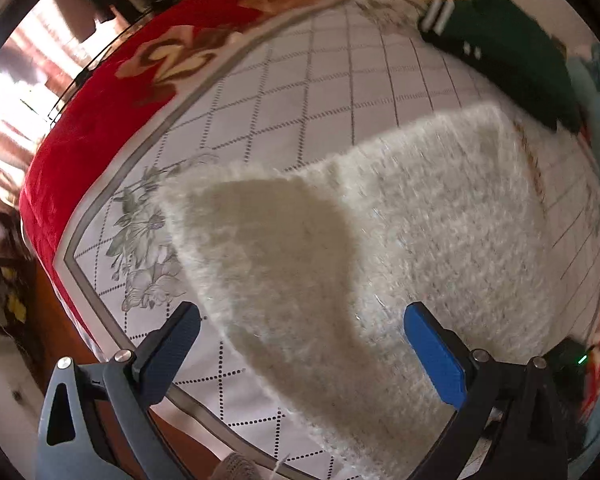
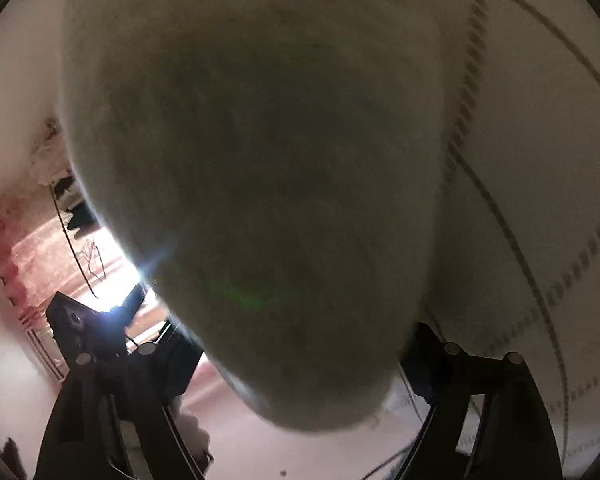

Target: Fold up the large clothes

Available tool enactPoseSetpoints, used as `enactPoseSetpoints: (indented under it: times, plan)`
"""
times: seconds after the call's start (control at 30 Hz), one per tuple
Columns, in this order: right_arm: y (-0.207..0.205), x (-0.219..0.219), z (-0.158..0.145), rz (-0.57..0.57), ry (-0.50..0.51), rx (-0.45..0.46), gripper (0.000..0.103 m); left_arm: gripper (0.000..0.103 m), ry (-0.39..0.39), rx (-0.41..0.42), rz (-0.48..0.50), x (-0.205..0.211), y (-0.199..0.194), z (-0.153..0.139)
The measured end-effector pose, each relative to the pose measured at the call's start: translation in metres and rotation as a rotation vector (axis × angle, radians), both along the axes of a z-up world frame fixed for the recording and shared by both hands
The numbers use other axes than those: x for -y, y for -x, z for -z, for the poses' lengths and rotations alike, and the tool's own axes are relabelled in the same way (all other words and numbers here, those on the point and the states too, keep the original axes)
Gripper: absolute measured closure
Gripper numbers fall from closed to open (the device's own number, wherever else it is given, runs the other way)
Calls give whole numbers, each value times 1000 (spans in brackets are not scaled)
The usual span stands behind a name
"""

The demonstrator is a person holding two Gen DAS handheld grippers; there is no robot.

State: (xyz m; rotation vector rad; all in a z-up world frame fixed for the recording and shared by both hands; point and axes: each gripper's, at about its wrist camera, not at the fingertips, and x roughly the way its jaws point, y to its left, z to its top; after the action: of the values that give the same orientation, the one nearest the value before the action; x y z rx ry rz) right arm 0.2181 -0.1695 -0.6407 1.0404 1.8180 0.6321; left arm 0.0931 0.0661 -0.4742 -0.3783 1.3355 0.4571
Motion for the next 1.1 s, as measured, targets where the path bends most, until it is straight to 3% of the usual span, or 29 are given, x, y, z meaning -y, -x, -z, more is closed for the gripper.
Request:
enactPoseSetpoints:
  times: [0.13,0.23,0.33,0.4,0.5,0.63,0.7,0.73,0.87,0.97,1.03,1.1]
  plan:
    - [-33,8,-20,25,89,74,36,0,6,-44,23,11,-10,10]
    - [-79,23,-41,28,190,169,37,0,8,-63,57,21,-19,20]
    - [-130,23,-58,-76,322,272,33,0,33,-69,89,34,-30,31]
    - [-149,15,-73,-137,399,286,33,0,16,-78,111,42,-37,33]
    - [-157,30,-117,-185,519,337,33,0,16,-91,121,44,-42,35]
    - [-112,11,-158,-221,533,440,34,0,40,-104,120,39,-42,39]
    - [-89,9,-153,-309,527,435,48,0,50,-112,125,37,-46,44]
    - [-84,3,-144,-351,536,419,62,0,52,-116,129,36,-47,46]
    - [-71,-11,-106,-477,679,427,64,0,97,-155,147,29,-52,63]
    - [-88,-23,-105,-503,708,379,62,0,88,-162,181,27,-59,52]
    - [-102,-14,-124,-445,664,304,61,0,82,-122,207,23,-69,25]
    - [-114,6,-148,-317,595,296,61,0,57,-36,222,13,-90,-8]
